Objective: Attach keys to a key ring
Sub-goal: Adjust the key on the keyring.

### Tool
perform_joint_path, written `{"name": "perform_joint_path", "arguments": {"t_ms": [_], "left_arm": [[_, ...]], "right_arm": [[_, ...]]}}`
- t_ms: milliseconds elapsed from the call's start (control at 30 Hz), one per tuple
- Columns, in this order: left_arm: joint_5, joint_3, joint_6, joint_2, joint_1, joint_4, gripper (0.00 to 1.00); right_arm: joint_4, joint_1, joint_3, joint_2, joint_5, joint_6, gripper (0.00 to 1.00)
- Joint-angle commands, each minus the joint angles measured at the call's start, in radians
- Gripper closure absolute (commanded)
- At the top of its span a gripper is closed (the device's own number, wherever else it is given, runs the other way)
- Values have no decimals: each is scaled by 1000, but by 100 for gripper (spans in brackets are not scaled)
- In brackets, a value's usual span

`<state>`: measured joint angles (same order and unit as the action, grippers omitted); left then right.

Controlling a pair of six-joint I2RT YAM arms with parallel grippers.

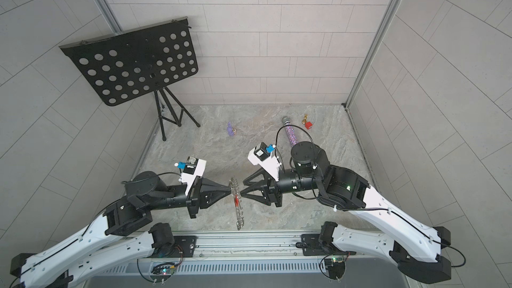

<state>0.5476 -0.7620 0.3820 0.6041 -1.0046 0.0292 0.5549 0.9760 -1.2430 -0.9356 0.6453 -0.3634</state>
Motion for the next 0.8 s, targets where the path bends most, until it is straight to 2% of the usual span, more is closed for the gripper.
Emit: {"name": "perform_joint_path", "arguments": {"t_ms": [0,300,467,633,767], "left_arm": [[-23,8,24,-14,-3,-116,100],[-12,7,32,-12,-4,-124,100],[-11,7,28,-12,-4,-121,100],[-14,0,21,-12,-3,-120,100],[-23,-9,10,-16,-4,-117,100]], "right_arm": [[-76,-1,32,3,-9,-46,59],[-157,-1,55,-7,1,-89,59],[-200,-2,70,-8,37,-118,64],[-211,-2,80,-18,61,-133,73],[-213,-2,88,-15,70,-138,73]]}}
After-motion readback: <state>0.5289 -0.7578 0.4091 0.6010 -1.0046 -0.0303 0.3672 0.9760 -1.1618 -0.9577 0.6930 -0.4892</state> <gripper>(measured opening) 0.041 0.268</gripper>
